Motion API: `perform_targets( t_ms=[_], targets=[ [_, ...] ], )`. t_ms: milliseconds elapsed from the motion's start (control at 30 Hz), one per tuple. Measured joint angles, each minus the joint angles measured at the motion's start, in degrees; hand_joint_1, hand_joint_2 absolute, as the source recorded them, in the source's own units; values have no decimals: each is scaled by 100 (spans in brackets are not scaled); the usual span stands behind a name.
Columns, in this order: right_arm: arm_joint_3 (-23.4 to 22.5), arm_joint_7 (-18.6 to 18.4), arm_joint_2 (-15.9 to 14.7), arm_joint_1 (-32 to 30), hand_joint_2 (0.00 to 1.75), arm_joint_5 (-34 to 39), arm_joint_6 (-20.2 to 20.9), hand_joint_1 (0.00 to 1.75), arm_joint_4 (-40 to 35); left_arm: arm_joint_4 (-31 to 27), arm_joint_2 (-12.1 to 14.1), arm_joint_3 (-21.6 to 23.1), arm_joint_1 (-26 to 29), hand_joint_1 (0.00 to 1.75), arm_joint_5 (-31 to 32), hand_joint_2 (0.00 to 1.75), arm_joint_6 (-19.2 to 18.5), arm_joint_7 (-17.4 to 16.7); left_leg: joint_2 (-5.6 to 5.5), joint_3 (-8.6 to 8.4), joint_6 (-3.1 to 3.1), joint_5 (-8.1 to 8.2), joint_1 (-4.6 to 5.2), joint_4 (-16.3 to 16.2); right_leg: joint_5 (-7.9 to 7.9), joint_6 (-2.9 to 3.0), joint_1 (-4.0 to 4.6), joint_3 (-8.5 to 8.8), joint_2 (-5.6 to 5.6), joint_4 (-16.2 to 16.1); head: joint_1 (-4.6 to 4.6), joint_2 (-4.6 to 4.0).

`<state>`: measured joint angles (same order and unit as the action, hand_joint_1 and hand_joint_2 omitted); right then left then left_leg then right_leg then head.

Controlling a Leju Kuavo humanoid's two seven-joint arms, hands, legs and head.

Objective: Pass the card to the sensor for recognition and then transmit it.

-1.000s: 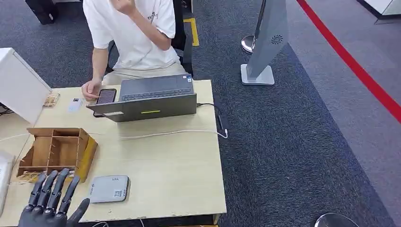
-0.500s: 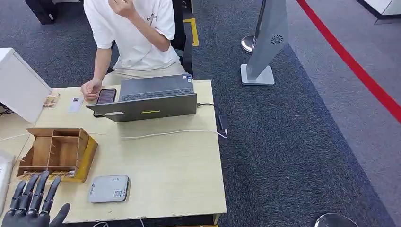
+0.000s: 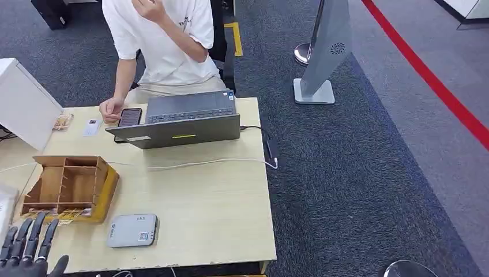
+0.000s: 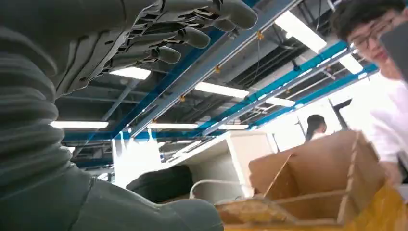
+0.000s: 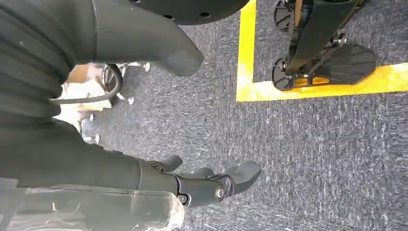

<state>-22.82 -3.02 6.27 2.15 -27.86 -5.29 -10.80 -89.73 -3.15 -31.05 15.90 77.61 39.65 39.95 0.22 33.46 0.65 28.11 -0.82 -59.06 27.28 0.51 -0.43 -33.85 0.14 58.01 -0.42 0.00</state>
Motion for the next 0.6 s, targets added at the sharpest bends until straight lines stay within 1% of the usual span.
perform_targets(
  t_ms=[133, 233, 400, 600],
  targets=[
    [0, 0, -24, -6, 175, -105, 9, 0, 0, 518, 162, -348, -275, 0, 0, 175, 0, 0, -1, -2, 1, -1, -1, 0, 0, 1, 1, 0, -1, 2, 0, 0],
    [0, 4, -33, -8, 175, -121, 26, 0, -2, 810, 269, -527, -425, 0, 0, 175, 0, 0, 1, -1, 1, -1, -3, 0, 0, 1, 3, 0, 0, 2, 0, 0],
    [0, 7, -46, -7, 175, -197, 77, 0, -2, 1140, 365, -695, -641, 0, -15, 175, 0, 0, -1, 0, 1, -1, -2, 0, 0, 1, 3, 0, -1, 2, 0, 0],
    [0, -2, -61, -6, 175, -236, 94, 0, -2, 1365, 446, -757, -807, 0, 0, 175, 0, 0, -1, 0, 0, -1, -1, 0, 0, 1, 2, 0, -2, 1, 0, 0]
  ],
)
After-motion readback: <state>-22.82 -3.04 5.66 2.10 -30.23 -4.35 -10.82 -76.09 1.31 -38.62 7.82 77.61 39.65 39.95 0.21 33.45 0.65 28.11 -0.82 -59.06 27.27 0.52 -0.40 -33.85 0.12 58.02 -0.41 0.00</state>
